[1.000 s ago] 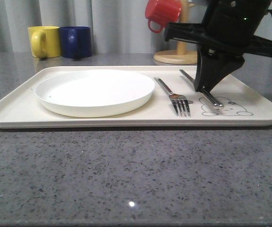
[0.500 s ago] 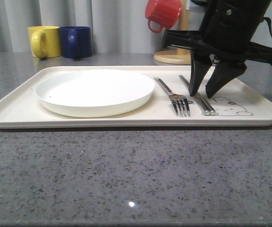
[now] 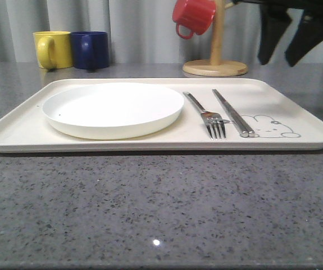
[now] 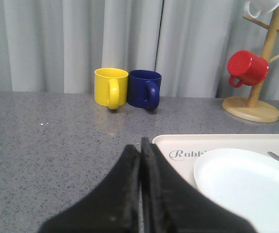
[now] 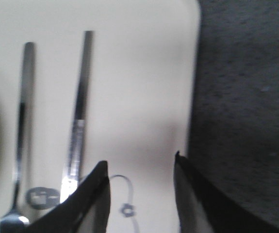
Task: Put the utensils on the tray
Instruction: 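Open the right gripper and move it back to the spoon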
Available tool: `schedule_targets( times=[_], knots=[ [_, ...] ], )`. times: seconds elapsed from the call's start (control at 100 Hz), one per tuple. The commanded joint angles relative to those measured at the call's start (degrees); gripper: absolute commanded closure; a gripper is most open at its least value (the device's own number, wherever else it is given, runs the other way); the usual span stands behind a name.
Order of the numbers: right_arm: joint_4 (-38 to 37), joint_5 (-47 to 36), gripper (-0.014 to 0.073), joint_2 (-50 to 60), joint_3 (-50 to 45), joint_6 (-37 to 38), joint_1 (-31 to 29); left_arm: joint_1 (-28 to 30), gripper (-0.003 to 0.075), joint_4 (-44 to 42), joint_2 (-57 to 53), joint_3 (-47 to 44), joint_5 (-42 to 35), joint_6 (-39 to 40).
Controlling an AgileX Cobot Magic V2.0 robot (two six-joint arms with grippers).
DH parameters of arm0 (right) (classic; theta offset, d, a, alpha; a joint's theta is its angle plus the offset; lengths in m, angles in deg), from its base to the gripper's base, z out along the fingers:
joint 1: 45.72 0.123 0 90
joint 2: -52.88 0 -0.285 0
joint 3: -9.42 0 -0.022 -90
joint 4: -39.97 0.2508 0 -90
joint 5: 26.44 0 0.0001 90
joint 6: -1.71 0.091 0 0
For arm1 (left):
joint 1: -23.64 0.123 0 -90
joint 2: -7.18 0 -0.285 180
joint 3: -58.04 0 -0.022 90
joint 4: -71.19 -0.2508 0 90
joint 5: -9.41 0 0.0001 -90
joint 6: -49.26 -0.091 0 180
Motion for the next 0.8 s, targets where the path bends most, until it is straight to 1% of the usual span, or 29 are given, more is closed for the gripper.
schedule_targets(
  times=[0.0,0.11,0.25,0.41,0.5,0.79],
  knots=[
    [-1.29,1.2,0.0263,2.76,1.82,-5.78,-4.66,0.06,0.0739,0.77,0.53,1.58,-3.91,-0.12],
    [-1.29,3.61,0.0263,2.76,1.82,-9.98,-11.24,0.06,0.0739,0.77,0.53,1.58,-3.91,-0.12],
    [-0.2,4.57,0.0263,2.65,1.82,-14.63,-18.89,0.06,0.0739,0.77,0.53,1.58,-3.91,-0.12],
    [2.71,5.34,0.0263,1.11,1.82,-19.44,-24.83,0.06,0.0739,0.77,0.53,1.58,-3.91,-0.12],
    [4.14,4.76,0.0263,-0.57,1.82,-20.32,-26.49,0.06,0.0739,0.77,0.53,1.58,-3.91,-0.12],
    [2.8,1.56,0.0263,-5.44,1.82,-21.05,-27.68,0.06,0.0739,0.77,0.53,1.58,-3.91,-0.12]
  ],
)
